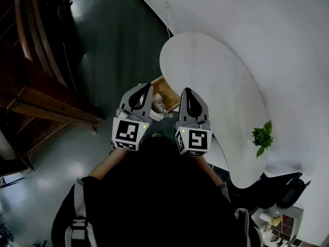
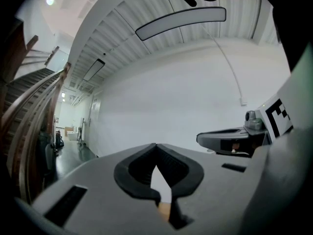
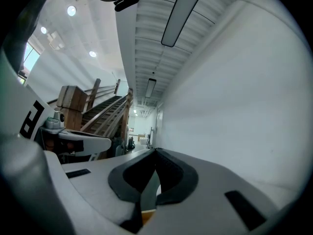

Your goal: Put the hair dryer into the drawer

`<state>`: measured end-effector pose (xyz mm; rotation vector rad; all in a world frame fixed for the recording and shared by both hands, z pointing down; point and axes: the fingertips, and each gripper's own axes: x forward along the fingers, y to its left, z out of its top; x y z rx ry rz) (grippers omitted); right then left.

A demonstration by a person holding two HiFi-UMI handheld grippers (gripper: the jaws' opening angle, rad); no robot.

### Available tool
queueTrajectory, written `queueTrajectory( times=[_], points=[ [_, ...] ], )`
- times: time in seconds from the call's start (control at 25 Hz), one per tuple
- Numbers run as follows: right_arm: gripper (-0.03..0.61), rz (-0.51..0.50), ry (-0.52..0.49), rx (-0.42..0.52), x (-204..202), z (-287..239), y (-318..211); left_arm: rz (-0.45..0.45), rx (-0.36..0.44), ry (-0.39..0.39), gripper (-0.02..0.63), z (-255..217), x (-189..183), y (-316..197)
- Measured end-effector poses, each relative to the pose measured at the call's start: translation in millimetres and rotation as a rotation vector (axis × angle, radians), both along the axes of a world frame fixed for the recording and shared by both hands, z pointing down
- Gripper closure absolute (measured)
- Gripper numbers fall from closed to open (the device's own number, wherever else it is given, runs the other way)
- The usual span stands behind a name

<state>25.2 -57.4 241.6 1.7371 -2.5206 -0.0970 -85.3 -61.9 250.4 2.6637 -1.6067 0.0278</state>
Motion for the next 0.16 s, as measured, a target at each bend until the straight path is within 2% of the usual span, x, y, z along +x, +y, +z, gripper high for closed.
queueTrajectory(
  times=[0.16],
  points=[
    [0.557, 0.017, 0.002, 0.0, -7.3, 0.4, 8.4, 0.013, 0.0, 0.004, 0.606, 1.4, -8.6, 7.8]
  ],
)
